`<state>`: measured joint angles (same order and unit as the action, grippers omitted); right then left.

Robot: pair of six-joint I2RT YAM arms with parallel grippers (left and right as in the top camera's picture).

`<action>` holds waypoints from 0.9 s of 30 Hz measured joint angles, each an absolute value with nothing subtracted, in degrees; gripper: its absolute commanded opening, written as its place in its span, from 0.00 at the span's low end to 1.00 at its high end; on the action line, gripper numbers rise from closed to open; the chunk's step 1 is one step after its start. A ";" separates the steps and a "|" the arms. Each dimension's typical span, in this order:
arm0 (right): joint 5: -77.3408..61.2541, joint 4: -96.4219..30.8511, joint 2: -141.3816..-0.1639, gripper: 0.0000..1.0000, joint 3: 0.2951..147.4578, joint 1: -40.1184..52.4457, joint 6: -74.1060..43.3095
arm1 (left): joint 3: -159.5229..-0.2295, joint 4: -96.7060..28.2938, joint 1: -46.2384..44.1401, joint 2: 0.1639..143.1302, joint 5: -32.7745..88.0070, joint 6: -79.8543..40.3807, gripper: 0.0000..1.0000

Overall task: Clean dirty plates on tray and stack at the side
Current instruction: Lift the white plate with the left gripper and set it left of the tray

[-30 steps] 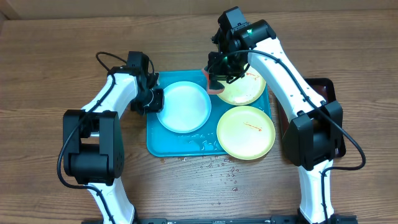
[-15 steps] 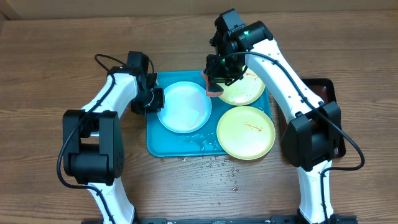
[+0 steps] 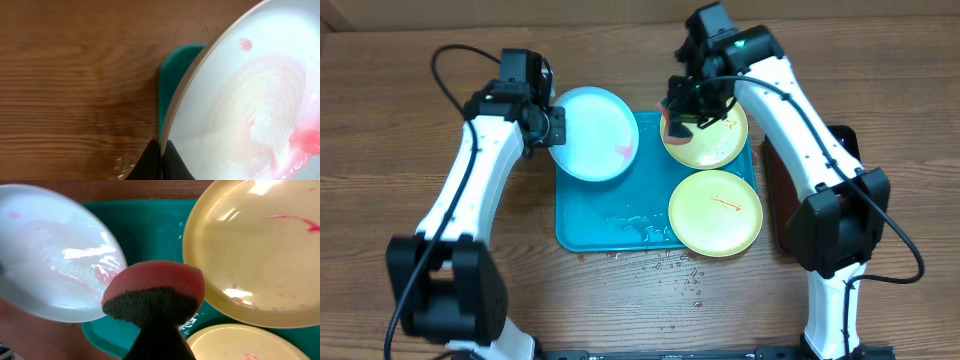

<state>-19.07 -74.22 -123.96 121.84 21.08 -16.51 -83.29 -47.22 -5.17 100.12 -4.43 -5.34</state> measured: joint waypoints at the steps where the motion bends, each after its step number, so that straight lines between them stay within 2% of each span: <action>1: -19.07 -74.19 -123.76 0.04 121.84 20.16 -16.51 | -83.33 -47.37 -5.78 98.74 -6.28 -5.32 0.04; 5: -19.05 -74.22 -123.63 0.04 121.84 17.61 -16.49 | -83.42 -48.38 -9.74 95.55 -14.15 -4.71 0.04; 17: -18.87 -74.22 -123.63 0.04 121.84 15.42 -16.51 | -83.42 -52.75 -29.78 94.89 -51.27 -11.00 0.04; 27: -18.41 -75.72 -123.63 0.04 121.84 15.42 -16.49 | -83.42 -54.52 -36.80 94.89 -70.02 -15.11 0.04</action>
<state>-18.41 -75.72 -123.63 121.84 15.42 -16.49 -83.42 -54.52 -36.80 94.89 -70.02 -15.11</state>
